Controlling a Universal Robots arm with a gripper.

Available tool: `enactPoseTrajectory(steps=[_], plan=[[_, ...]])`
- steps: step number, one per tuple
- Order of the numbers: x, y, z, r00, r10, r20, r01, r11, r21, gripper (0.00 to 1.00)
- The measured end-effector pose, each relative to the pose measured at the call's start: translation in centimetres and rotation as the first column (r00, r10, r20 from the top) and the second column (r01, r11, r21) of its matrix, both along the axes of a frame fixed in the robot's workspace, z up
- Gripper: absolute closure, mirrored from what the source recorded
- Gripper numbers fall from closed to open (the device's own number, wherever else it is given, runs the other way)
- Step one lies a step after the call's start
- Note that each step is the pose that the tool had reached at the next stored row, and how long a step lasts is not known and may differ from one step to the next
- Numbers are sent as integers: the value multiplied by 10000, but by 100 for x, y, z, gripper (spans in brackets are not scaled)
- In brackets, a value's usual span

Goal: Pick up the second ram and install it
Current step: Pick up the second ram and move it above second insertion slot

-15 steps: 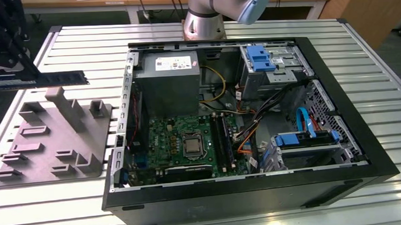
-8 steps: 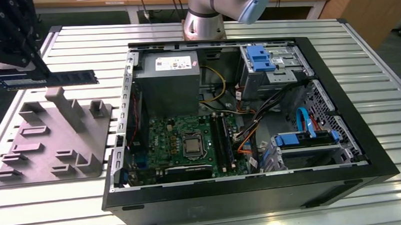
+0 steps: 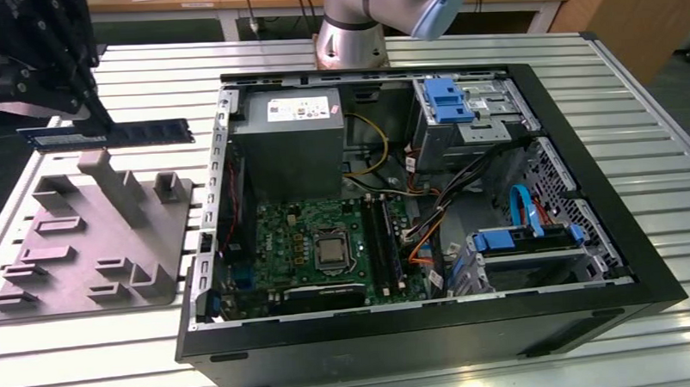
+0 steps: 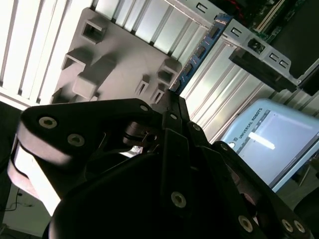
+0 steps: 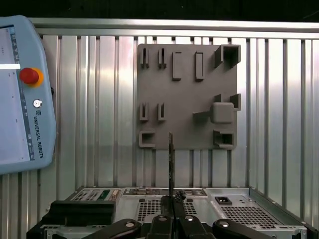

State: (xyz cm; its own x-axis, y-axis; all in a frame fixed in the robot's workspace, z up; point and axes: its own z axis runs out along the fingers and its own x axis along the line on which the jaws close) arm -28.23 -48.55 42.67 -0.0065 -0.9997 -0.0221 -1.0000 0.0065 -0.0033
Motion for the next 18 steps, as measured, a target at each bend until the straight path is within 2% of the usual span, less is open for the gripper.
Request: enactPoseTrajectory(steps=[18], plan=[[466,0,0,10000,0,-1,0,10000,0,88]])
